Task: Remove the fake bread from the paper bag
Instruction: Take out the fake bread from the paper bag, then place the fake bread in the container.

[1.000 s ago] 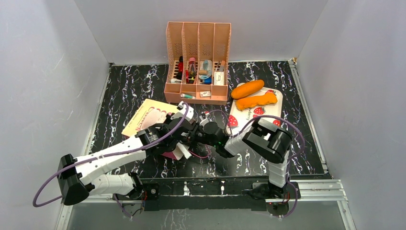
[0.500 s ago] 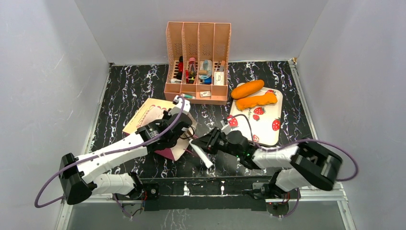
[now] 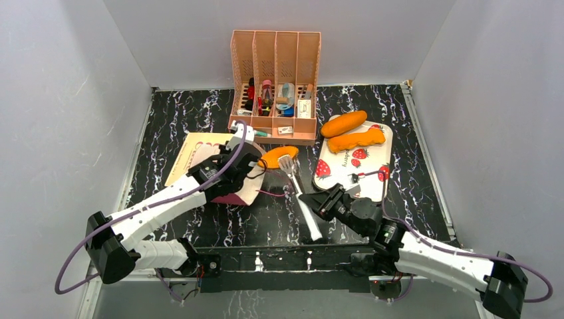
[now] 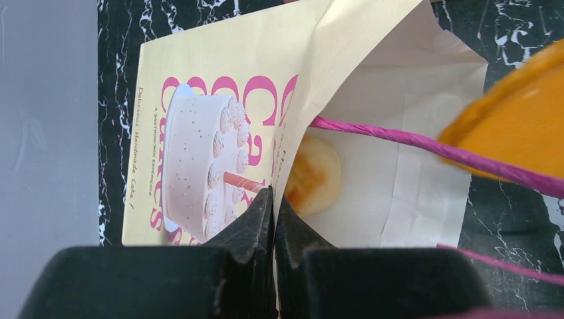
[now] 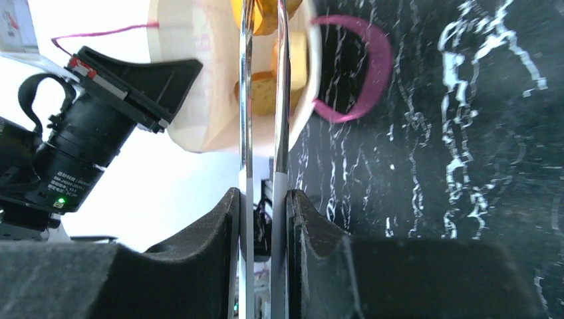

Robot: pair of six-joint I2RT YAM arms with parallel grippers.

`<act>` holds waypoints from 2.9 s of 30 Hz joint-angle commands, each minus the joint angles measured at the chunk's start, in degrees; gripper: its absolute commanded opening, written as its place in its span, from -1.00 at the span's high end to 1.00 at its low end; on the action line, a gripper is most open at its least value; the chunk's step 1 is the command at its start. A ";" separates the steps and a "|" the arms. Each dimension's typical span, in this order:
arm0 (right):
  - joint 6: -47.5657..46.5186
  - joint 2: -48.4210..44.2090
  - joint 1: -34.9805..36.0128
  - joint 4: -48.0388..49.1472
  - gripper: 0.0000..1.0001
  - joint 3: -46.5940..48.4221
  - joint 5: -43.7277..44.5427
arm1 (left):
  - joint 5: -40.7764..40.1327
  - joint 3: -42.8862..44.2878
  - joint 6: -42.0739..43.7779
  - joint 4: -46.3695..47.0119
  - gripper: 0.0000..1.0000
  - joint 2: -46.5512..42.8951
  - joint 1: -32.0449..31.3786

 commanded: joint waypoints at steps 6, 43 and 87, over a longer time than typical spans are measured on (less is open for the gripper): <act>0.02 -14.24 0.10 -17.90 1.00 3.63 18.39 | 3.42 -0.29 1.86 2.20 1.00 -0.20 4.23; 31.46 -9.12 -0.05 -55.93 0.94 11.10 49.79 | 21.58 -0.88 8.12 6.40 1.00 -4.52 4.49; 8.81 -3.05 -29.12 -27.87 0.10 1.21 18.70 | 23.99 -1.95 9.36 5.24 1.00 -4.80 4.49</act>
